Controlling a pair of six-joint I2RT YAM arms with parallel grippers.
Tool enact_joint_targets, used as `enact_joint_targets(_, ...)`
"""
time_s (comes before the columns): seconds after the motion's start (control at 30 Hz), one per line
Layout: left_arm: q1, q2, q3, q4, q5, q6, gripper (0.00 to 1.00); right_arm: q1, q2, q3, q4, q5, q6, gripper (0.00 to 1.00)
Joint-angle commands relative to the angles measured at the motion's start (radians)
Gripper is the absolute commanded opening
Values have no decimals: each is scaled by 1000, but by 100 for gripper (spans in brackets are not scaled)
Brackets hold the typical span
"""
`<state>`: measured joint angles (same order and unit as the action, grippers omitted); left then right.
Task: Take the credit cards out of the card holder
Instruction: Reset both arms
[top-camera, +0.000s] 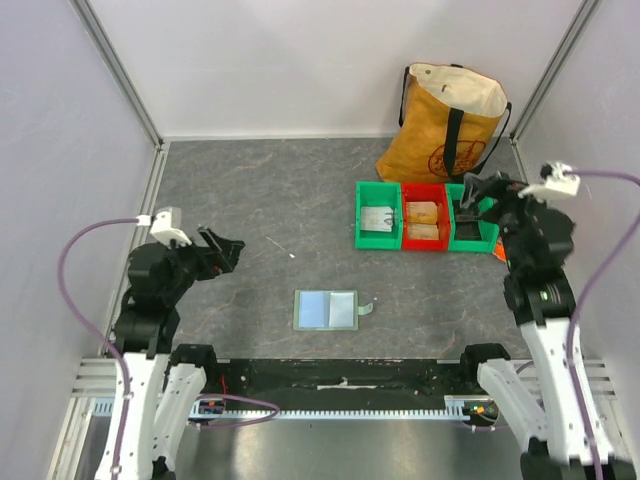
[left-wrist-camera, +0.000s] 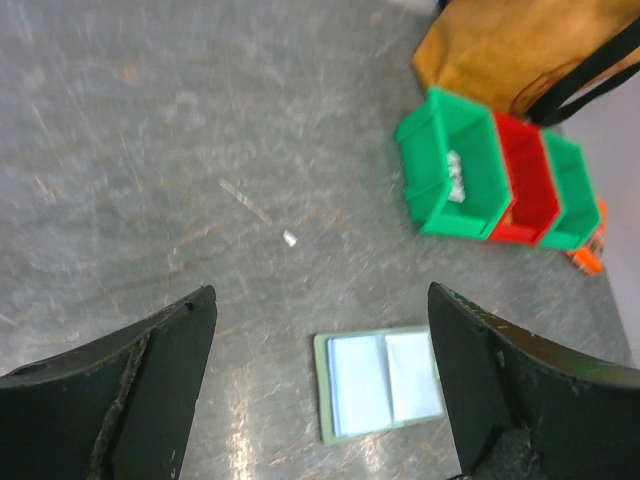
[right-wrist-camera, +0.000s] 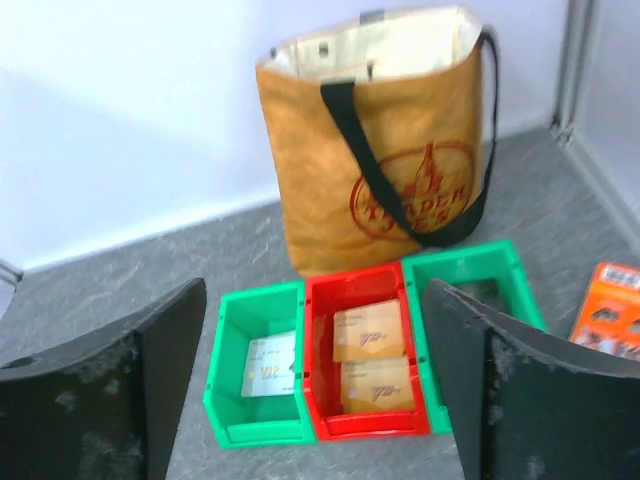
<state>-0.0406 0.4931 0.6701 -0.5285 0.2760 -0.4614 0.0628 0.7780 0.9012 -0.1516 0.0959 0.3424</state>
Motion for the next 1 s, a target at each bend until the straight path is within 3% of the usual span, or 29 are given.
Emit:
enact_joint_targets(0.0, 4, -71, 209, -151, -110, 53, 92, 6, -196, 5, -101, 96, -55, 98)
enact_joint_targets(0.17, 5, -149, 319, -264, -322, 87, 93, 97, -402, -44, -131, 247, -111, 98)
enact_joint_targets(0.37, 4, -205, 352, -355, -457, 79, 93, 164, -586, -160, -126, 412, -190, 98)
enact_joint_targets(0.6, 5, -225, 312, -364, -463, 40, 93, 192, -766, -307, -62, 502, -226, 98)
enact_joint_targets(0.97, 2, -206, 306, -357, -463, 24, 93, 209, -772, -375, -33, 536, -218, 98)
